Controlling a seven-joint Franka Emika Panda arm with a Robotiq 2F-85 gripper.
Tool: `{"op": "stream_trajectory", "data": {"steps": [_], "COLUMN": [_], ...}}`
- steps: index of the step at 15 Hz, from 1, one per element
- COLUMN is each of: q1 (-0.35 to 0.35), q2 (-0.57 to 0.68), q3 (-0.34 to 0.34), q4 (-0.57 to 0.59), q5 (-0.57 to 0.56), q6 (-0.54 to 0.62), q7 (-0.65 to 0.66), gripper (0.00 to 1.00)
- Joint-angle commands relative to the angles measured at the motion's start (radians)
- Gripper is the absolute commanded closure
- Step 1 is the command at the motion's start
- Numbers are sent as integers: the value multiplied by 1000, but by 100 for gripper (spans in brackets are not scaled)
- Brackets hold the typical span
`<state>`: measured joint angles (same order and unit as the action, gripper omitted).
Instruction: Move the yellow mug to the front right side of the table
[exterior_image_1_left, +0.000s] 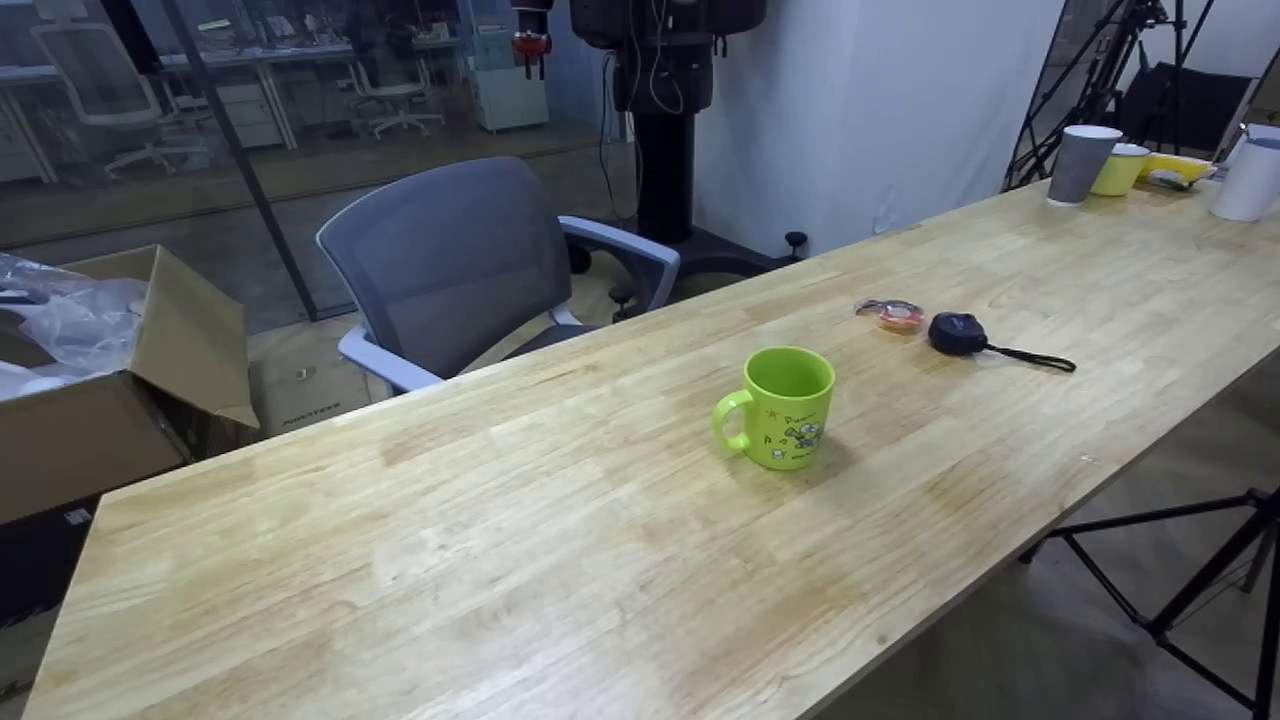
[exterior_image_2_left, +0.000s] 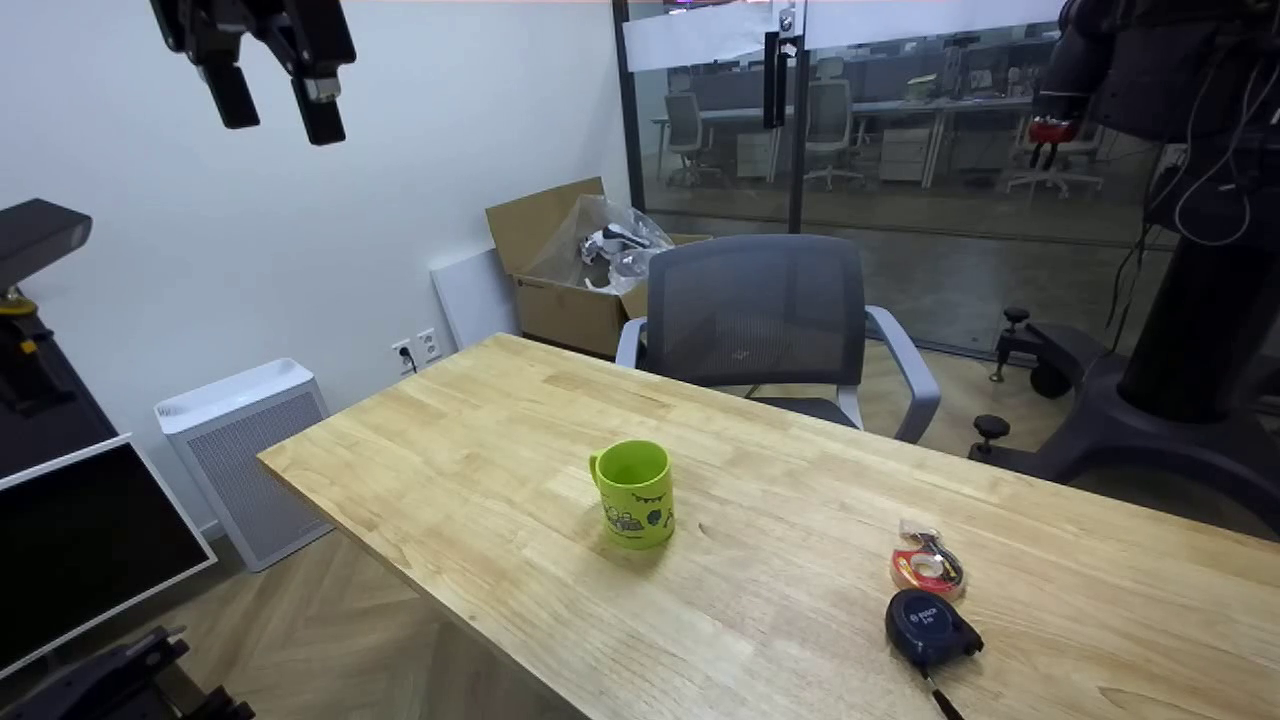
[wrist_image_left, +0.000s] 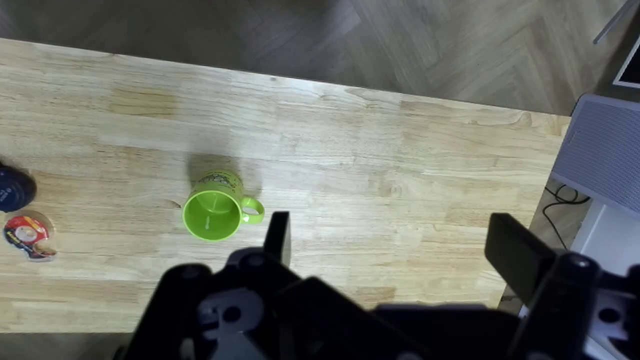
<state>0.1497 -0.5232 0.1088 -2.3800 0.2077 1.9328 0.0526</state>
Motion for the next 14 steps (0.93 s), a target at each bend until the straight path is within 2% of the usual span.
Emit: {"op": "stream_trajectory", "data": {"steps": [1, 6, 11, 14], "q1": [-4, -1, -24, -40], "q2": [0, 27, 121, 220], "q3": [3, 8, -7, -16], "q4": [3, 17, 46, 87], "q5": [1, -3, -24, -34], "q6": [-3, 12, 125, 195], "q7": [-1, -17, -31, -47], "gripper": [0, 0, 0, 0]}}
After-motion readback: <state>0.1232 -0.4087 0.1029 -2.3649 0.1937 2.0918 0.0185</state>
